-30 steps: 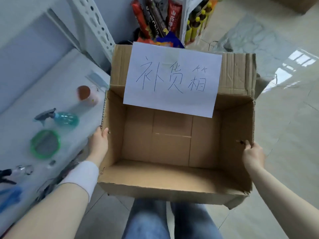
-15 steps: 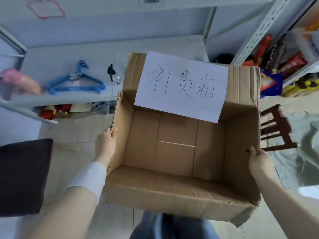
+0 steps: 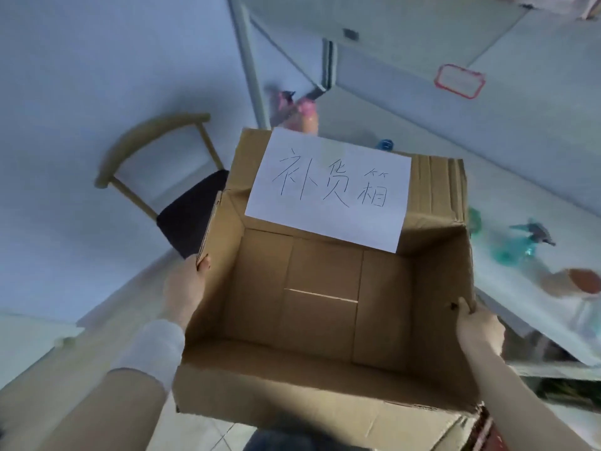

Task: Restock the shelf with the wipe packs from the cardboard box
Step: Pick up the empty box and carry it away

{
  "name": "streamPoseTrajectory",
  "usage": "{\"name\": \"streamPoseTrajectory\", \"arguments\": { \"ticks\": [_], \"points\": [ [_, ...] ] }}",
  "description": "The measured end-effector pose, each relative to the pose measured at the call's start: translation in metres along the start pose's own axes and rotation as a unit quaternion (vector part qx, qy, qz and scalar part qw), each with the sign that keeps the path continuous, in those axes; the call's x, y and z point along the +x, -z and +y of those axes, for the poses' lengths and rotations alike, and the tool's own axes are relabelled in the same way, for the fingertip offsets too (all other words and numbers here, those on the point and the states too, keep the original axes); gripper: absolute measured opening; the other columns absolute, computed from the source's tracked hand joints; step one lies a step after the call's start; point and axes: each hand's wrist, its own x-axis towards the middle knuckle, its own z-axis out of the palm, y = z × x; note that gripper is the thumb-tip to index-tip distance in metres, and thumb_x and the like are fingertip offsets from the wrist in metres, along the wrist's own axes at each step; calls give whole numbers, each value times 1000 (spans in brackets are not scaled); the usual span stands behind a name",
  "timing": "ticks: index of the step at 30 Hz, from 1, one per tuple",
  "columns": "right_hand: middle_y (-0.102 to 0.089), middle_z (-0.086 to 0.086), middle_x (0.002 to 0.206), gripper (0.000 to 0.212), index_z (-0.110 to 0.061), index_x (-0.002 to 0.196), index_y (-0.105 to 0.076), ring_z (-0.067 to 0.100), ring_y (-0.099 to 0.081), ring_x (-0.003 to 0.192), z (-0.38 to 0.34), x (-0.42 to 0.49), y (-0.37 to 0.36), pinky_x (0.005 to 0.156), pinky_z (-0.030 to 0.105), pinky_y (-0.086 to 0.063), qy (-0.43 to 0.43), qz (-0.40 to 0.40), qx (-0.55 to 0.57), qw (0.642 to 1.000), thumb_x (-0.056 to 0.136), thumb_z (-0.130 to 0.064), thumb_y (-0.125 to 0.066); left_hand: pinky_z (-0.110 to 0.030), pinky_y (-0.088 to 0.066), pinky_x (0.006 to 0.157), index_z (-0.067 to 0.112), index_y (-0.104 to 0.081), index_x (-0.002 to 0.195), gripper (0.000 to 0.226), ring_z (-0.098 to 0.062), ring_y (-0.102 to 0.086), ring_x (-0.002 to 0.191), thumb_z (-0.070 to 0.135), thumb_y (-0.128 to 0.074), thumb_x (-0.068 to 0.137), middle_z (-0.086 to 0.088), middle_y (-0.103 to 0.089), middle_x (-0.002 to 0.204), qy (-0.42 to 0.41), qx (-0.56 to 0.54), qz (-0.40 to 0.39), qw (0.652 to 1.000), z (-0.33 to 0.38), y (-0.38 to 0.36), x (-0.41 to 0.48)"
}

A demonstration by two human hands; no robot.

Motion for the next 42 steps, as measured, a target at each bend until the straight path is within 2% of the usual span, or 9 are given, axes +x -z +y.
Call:
{"name": "streamPoseTrajectory", "arguments": {
  "ticks": [3,5,12,16,24,27,34,38,42],
  "points": [
    [-61,32,109,44,2,115,-60,46,-57,102,-68,16,-21,81,45,-46,56,-25,-36,997,99,-32,-39,-41,-42,80,2,-59,111,36,-40,-59,95,28,-37,99,-23,-64,98,70,-52,31,996,-39,15,7],
    [-60,33,111,44,5,112,-60,46,-55,106,-116,23,-38,84,44,-45,109,-45,-58,991,99,-32,-38,-41,-43,80,1,-60,110,36,-42,-59,95,28,-38,99,-26,-64,100,103,-55,46,992,-63,24,17],
    [-63,29,107,43,1,110,-62,43,-57,104,-259,34,-100,87,43,-43,207,-63,-103,971,100,-32,-36,-41,-44,78,3,-61,102,37,-41,-60,93,32,-38,98,-24,-66,97,209,-98,72,970,-115,33,72],
    [-63,28,102,41,2,105,-64,42,-58,98,-327,41,-132,70,35,-37,236,-71,-94,965,99,-32,-41,-42,-42,81,3,-60,108,36,-43,-57,101,31,-40,98,-25,-64,105,249,-122,88,957,-128,38,112],
    [-65,30,98,41,6,101,-64,42,-60,96,-452,77,-206,69,35,-36,324,-66,-110,937,97,-31,-45,-40,-40,74,4,-63,97,31,-42,-58,95,29,-43,96,-26,-65,98,334,-166,130,919,-143,24,183],
    [-64,30,99,39,5,101,-63,42,-60,97,-494,90,-241,68,33,-30,346,-87,-106,928,97,-30,-45,-42,-41,76,3,-63,99,30,-44,-57,94,27,-45,96,-27,-65,99,379,-179,152,895,-146,8,208],
    [-65,26,105,39,3,111,-61,40,-59,97,-556,110,-327,76,35,-42,377,-115,-124,911,98,-29,-44,-43,-42,76,3,-61,100,31,-43,-57,93,29,-45,96,-27,-65,98,438,-184,151,867,-172,-31,266],
    [-65,25,107,39,3,113,-61,40,-59,97,-573,118,-372,74,33,-39,377,-116,-136,909,98,-29,-44,-40,-39,70,3,-60,99,32,-43,-57,90,31,-44,96,-27,-65,95,457,-167,146,862,-192,-49,295],
    [-62,16,86,37,-1,108,-64,28,-51,73,-577,132,-409,69,32,-37,365,-122,-135,913,97,-31,-45,-42,-42,74,3,-60,103,32,-42,-57,93,31,-44,96,-25,-65,99,462,-164,139,860,-204,-61,315]
  ]
}}
